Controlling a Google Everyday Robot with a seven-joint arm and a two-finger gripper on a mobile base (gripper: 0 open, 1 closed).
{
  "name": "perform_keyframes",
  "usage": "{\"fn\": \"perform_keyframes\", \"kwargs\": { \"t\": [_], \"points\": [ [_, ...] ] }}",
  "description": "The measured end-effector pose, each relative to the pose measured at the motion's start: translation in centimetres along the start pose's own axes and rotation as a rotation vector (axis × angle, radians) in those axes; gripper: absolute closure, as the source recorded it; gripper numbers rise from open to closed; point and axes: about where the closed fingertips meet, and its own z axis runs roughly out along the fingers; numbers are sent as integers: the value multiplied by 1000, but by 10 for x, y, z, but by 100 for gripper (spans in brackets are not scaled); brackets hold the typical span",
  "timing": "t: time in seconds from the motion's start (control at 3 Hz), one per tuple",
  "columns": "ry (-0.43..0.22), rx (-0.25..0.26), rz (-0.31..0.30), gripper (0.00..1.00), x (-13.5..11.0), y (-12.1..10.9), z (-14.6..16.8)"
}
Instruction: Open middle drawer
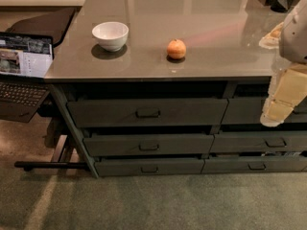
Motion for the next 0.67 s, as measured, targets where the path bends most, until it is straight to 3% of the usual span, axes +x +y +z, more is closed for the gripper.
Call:
{"fn": "perform_keyframes", "kwargs": {
  "t": [0.67],
  "points": [
    [-26, 1, -15, 0, -3, 4, 6]
  ]
}}
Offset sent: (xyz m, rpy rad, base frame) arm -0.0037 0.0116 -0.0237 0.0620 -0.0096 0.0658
